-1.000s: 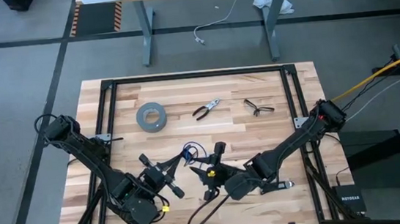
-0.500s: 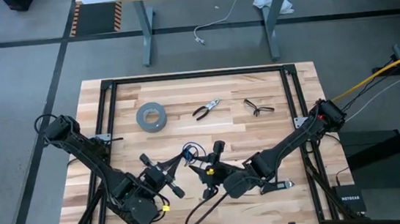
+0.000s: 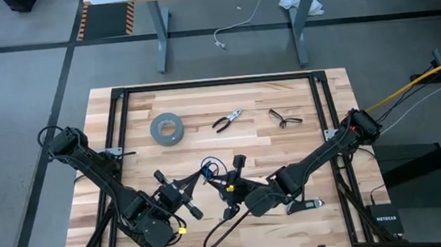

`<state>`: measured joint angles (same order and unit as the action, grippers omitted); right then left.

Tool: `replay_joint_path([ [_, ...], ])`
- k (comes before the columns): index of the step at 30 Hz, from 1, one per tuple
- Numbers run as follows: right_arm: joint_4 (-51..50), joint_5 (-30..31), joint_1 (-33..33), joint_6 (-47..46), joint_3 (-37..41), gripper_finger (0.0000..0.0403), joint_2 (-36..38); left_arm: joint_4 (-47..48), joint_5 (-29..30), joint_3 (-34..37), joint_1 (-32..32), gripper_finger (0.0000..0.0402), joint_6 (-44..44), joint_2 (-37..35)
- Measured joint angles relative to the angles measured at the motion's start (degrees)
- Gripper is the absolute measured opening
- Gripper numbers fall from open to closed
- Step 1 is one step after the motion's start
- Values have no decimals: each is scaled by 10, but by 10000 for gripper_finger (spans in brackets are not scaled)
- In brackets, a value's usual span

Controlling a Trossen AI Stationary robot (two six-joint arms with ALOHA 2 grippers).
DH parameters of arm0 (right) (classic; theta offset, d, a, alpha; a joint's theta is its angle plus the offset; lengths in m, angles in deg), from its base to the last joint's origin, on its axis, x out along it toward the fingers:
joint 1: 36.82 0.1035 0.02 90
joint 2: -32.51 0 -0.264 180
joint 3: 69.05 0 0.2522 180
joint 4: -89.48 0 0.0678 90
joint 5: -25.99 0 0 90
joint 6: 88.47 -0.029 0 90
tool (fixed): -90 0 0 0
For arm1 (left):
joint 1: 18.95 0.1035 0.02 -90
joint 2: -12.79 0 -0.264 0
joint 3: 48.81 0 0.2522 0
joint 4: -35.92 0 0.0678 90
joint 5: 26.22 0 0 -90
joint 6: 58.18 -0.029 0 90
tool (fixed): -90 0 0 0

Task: Coil cords
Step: Coil the blue wire cable onto the black spool

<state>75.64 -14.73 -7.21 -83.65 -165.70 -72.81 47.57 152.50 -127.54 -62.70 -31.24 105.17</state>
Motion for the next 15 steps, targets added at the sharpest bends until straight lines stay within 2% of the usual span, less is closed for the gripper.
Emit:
replay_joint_path([
  [5,-2,-4,0,0,0,9,0,1,0,0,0,0,-5,0],
  [15,-3,-8,0,-1,1,5,0,2,9,0,-2,0,-17,0],
])
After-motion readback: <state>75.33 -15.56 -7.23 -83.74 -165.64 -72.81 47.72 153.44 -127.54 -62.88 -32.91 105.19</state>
